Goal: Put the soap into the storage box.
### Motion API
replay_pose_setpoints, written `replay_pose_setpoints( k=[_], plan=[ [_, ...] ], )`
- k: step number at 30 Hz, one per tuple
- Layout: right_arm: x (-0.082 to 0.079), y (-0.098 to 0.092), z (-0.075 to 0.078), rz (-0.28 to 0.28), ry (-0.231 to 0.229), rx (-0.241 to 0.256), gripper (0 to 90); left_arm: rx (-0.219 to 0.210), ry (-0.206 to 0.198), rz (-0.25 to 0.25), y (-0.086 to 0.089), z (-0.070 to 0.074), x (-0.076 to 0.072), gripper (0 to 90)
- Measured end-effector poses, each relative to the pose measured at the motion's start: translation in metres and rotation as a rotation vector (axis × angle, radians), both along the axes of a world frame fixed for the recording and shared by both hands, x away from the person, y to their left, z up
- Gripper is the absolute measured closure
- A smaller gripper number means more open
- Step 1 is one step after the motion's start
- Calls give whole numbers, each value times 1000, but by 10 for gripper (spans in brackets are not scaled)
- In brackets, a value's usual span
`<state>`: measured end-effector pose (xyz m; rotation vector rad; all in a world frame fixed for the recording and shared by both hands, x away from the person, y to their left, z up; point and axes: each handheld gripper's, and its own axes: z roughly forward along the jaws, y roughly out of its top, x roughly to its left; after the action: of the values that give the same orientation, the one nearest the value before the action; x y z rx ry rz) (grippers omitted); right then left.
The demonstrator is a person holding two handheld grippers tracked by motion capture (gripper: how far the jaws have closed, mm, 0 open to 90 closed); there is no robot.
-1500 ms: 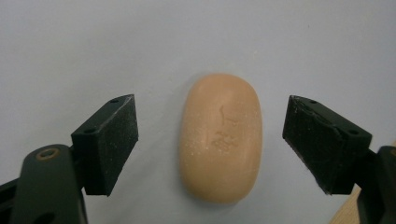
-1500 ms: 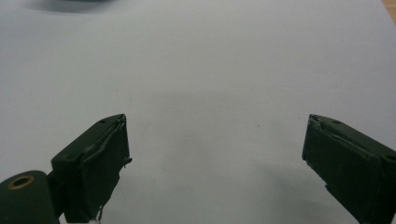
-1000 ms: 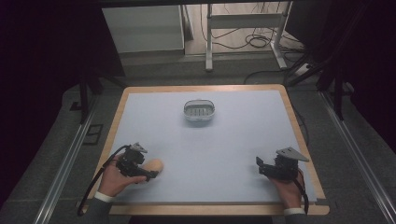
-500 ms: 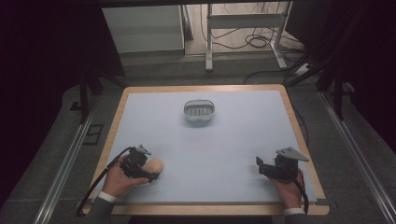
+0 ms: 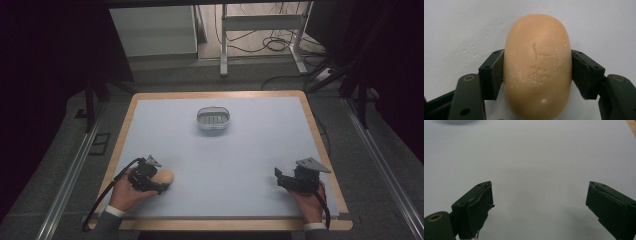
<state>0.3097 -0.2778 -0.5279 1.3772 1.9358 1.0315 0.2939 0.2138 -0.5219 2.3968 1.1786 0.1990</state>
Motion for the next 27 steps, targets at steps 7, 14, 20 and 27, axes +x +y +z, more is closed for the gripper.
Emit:
replay_pose_setpoints(
  k=[7,14,20,27],
  plan=[
    [0,0,0,-3,-1,0,75,-23,-8,-1,3,7,2,325],
    [0,0,0,-3,-1,0,75,-40,-9,-3,6,11,3,325],
    [0,0,0,-7,-1,0,75,-46,-9,-5,7,14,6,325],
    [0,0,0,-6,-2,-5,75,-43,-5,-18,4,17,10,325]
  ],
)
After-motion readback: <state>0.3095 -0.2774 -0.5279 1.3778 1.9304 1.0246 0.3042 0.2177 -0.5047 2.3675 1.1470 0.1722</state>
